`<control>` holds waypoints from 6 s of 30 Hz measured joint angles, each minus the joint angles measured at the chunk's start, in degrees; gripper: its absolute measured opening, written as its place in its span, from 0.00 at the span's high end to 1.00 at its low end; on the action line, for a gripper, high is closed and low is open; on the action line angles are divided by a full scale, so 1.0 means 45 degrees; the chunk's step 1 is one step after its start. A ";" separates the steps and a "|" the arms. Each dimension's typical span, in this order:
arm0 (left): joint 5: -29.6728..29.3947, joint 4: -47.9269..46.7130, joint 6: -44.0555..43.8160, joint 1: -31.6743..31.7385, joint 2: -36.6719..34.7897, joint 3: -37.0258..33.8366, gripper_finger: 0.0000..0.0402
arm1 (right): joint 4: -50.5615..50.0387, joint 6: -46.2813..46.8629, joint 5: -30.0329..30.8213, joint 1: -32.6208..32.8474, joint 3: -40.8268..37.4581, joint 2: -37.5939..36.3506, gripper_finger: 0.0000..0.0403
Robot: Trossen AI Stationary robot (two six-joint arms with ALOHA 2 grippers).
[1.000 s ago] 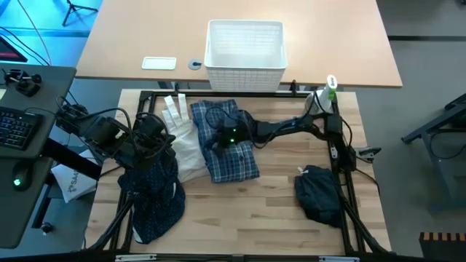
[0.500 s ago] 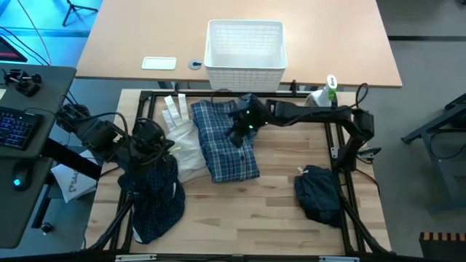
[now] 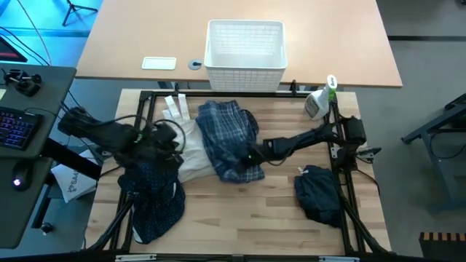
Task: Fold Laundry from Bin
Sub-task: Fold the blue checkered long sleeve
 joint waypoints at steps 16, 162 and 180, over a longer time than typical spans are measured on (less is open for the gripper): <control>0.4730 1.3827 0.3600 0.5420 0.0671 -0.9317 1.00 | -0.5811 0.6045 0.0946 0.3588 -0.0185 -0.2760 1.00; 0.7600 1.8224 -0.1470 -0.3261 0.7158 -0.5083 1.00 | 0.4095 0.2795 0.2998 0.1754 -0.4200 -0.1920 0.96; 0.6811 1.5283 0.0450 0.4382 0.5762 -0.7285 1.00 | -0.0622 0.0007 -0.0440 0.2150 -0.4195 -0.4574 1.00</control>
